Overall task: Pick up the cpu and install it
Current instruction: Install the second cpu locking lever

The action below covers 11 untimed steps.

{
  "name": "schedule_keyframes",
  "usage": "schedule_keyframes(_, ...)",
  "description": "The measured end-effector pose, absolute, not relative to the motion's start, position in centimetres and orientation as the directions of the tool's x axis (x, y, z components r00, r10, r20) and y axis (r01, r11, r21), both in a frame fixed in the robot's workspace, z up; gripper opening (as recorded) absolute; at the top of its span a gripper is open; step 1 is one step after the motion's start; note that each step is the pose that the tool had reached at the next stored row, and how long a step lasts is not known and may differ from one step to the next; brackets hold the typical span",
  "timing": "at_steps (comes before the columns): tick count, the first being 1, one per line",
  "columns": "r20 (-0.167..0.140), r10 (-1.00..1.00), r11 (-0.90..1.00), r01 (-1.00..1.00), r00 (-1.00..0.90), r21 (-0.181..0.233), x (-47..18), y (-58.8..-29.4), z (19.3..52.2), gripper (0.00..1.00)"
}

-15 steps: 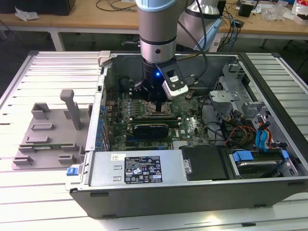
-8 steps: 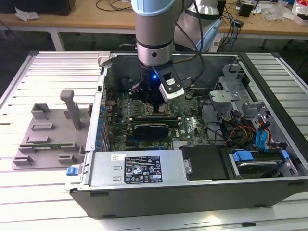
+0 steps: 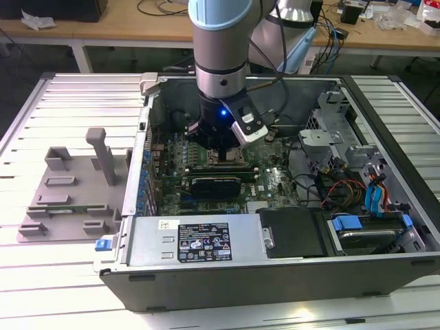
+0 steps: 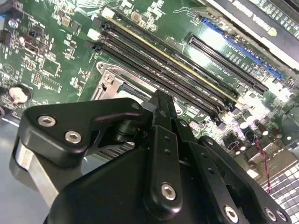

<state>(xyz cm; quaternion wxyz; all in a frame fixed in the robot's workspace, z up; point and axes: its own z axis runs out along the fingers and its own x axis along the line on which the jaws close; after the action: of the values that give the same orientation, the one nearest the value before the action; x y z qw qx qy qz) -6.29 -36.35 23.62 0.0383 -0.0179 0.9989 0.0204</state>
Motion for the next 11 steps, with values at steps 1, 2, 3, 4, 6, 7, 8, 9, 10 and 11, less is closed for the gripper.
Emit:
schedule_keyframes(1,-0.077,-0.042,0.998,-0.045,-0.996,0.039,-6.39,-36.43,23.6,0.11)
schedule_keyframes(2,-0.077,-0.048,0.998,-0.051,-0.996,0.039,-6.57,-36.48,23.57,0.11)
schedule_keyframes(3,-0.077,-0.051,0.998,-0.054,-0.996,0.039,-6.63,-36.48,23.54,0.11)
schedule_keyframes(4,-0.077,-0.052,0.998,-0.055,-0.996,0.039,-6.64,-36.48,23.55,0.11)
schedule_keyframes(6,-0.077,-0.051,0.998,-0.055,-0.996,0.041,-6.68,-36.49,23.46,0.11)
schedule_keyframes(7,-0.077,-0.051,0.997,-0.055,-0.996,0.047,-6.74,-36.49,23.21,0.11)
schedule_keyframes(8,-0.077,-0.051,0.997,-0.055,-0.996,0.05,-6.83,-36.48,23.03,0.11)
schedule_keyframes(9,-0.077,-0.051,0.997,-0.055,-0.996,0.05,-6.85,-36.49,23.0,0.11)
schedule_keyframes(10,-0.077,-0.051,0.997,-0.055,-0.996,0.051,-6.96,-36.48,22.9,0.11)
schedule_keyframes(11,-0.077,-0.051,0.997,-0.055,-0.996,0.051,-7.13,-36.49,22.8,0.11)
